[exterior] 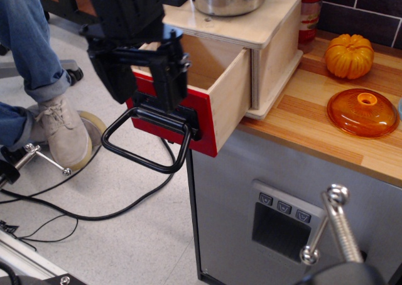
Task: Close drawer of box
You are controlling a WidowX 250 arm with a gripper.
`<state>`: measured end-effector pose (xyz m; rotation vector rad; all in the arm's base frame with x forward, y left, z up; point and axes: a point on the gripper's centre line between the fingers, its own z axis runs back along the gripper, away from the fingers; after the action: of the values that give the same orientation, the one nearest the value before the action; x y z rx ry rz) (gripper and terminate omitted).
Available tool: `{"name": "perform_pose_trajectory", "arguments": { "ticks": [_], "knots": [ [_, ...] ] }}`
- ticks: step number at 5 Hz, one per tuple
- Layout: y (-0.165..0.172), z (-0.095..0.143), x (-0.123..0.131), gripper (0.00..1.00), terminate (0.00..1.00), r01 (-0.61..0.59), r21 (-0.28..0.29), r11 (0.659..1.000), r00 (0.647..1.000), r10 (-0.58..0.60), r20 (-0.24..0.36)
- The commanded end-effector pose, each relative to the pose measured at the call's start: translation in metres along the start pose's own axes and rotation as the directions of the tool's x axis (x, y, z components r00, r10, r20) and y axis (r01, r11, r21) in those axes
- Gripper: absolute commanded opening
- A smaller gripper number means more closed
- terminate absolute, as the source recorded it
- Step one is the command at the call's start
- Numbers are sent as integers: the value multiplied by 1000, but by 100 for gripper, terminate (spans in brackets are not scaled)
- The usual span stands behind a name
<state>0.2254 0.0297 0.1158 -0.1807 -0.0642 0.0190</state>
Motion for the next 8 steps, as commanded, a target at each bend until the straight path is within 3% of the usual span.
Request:
{"name": "perform_pose_trajectory", "arguments": {
  "ticks": [1,2,4,6,8],
  "knots": [
    [21,-16,25,100,0,-12,64,998,998,8,64],
    [25,-28,27,100,0,-17,94,995,995,8,96],
    [23,-19,54,100,0,5,132,991,980,-31,195],
    [24,-15,101,100,0,36,212,977,976,-80,203],
    [27,-26,154,100,0,-23,248,969,974,-35,226]
  ]
}}
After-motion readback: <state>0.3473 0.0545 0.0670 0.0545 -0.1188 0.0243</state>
